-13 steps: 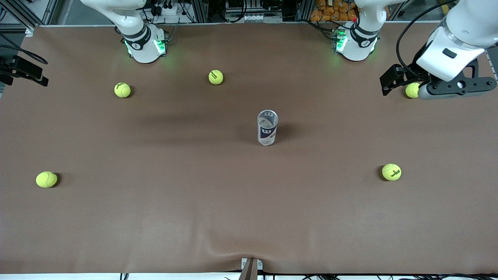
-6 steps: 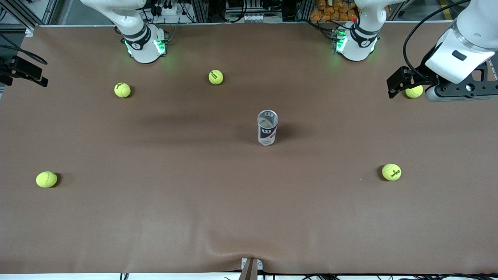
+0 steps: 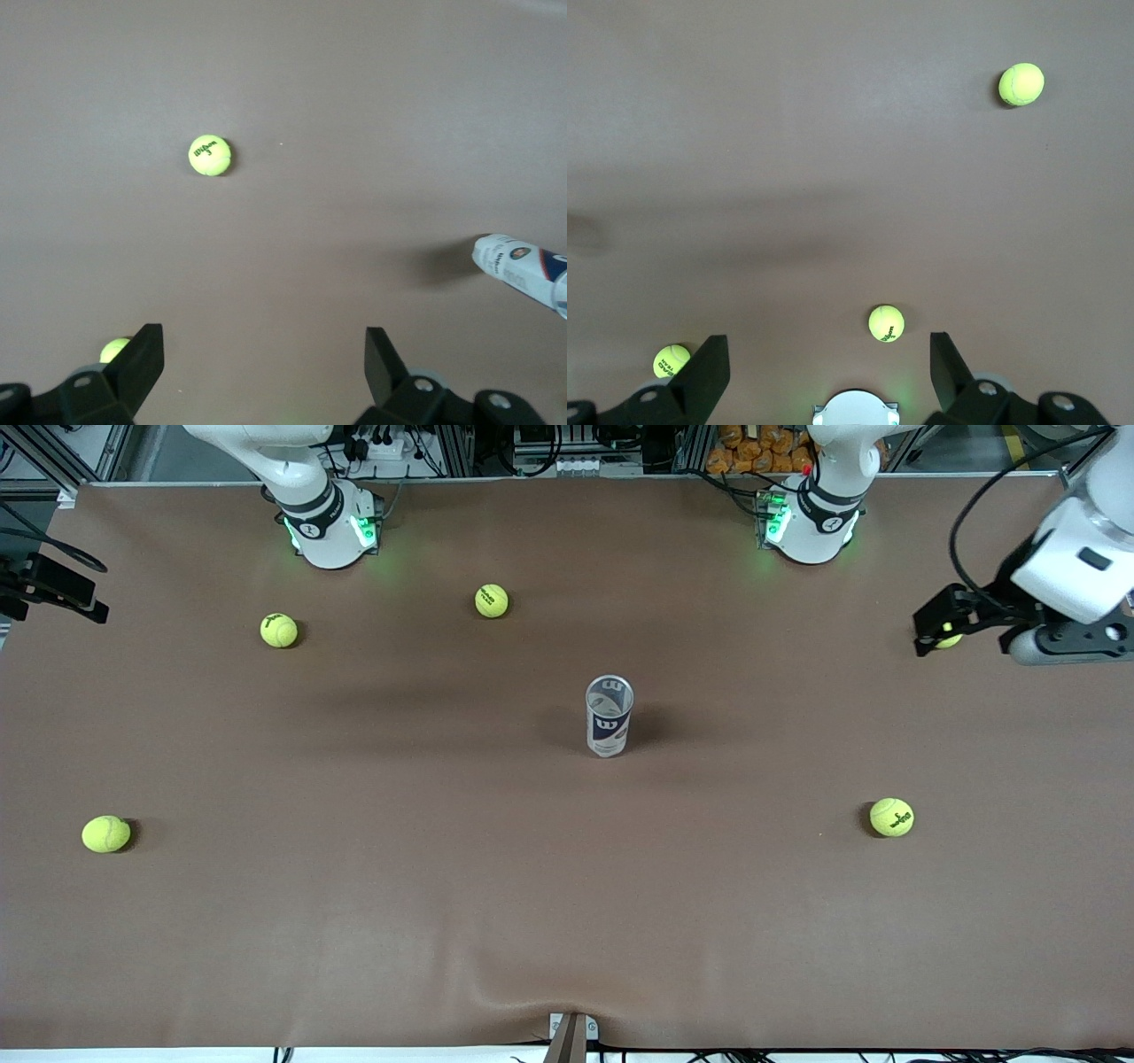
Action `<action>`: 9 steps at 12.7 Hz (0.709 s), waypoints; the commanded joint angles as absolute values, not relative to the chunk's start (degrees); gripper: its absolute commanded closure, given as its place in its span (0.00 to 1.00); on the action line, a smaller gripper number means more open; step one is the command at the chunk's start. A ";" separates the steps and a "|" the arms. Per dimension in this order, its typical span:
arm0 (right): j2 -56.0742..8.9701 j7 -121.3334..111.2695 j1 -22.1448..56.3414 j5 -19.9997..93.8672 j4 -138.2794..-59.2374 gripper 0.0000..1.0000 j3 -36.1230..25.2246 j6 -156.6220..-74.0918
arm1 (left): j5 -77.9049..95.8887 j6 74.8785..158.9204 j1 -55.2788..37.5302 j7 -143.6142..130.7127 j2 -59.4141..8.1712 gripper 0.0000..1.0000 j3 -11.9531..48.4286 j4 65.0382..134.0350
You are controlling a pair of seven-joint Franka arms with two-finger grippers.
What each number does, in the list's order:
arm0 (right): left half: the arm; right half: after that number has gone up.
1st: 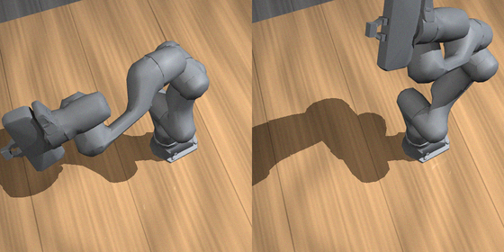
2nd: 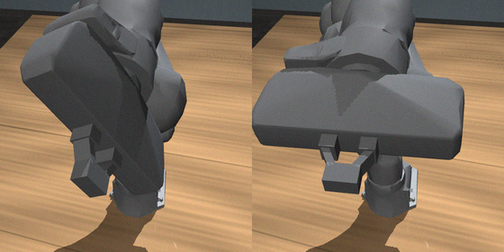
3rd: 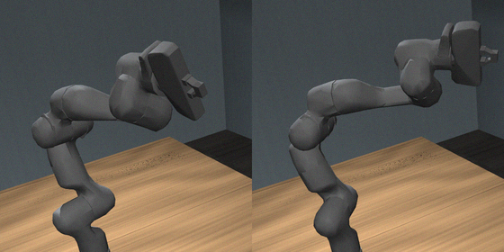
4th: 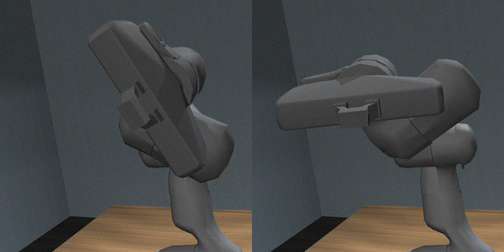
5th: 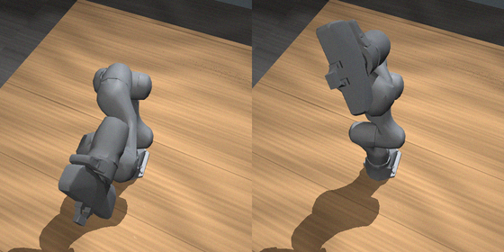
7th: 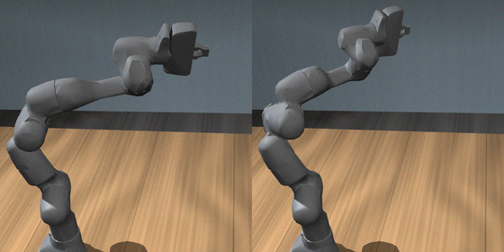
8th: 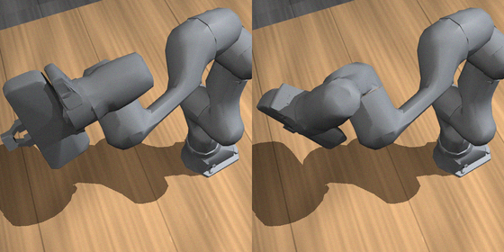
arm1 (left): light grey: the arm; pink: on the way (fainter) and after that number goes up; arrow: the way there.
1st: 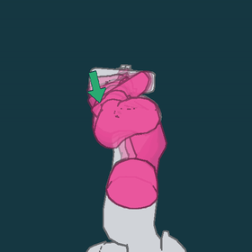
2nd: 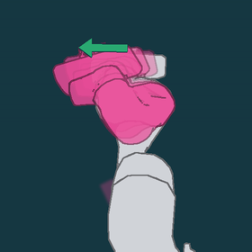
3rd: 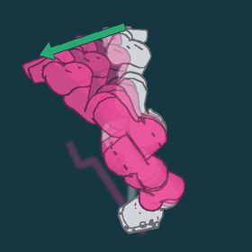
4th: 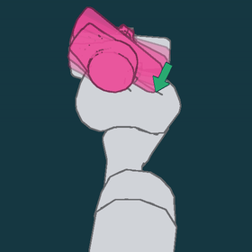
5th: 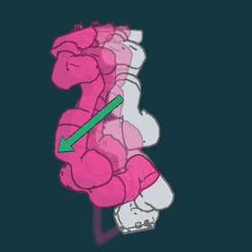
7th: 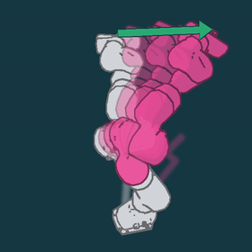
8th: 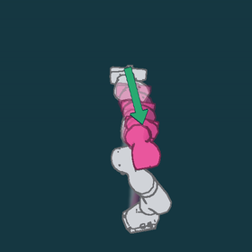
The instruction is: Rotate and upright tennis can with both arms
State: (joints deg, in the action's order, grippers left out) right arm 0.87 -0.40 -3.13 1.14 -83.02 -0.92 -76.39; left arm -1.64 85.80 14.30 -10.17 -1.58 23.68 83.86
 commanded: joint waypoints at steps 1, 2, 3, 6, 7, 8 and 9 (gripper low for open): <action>0.35 0.00 -2.99 1.85 -81.74 0.00 -1.14 -76.11 | -0.97 84.91 4.79 -6.52 -0.45 0.00 12.00 83.49; 0.35 0.09 -2.99 1.85 -81.74 0.00 -1.14 -76.11 | -0.97 83.95 2.31 -5.89 -0.18 0.00 8.91 83.50; 0.44 0.09 -2.99 1.85 -81.74 0.00 -1.14 -76.11 | -0.97 83.76 0.63 -5.89 0.17 0.00 7.31 83.67; 0.44 0.09 -2.81 1.84 -81.74 0.00 -0.97 -76.03 | -0.88 83.41 -1.49 -5.89 1.75 0.00 4.75 85.07; 0.44 0.09 -2.81 1.85 -81.74 0.00 -0.97 -76.11 | -0.88 83.58 -3.50 -5.98 2.89 0.00 2.66 86.56; 0.44 0.09 -2.81 1.85 -81.74 0.00 -1.05 -76.11 | -0.88 83.76 -4.82 -5.98 4.12 0.00 0.90 87.96; 0.44 0.09 -2.90 1.67 -81.74 0.00 -1.05 -76.11 | -0.70 83.67 -4.75 -5.98 4.57 0.00 0.71 88.85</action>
State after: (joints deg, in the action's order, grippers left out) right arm 0.87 -0.40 -3.12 1.14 -83.01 -0.85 -76.41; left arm -1.62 83.69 -3.35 -6.56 1.42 2.75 85.23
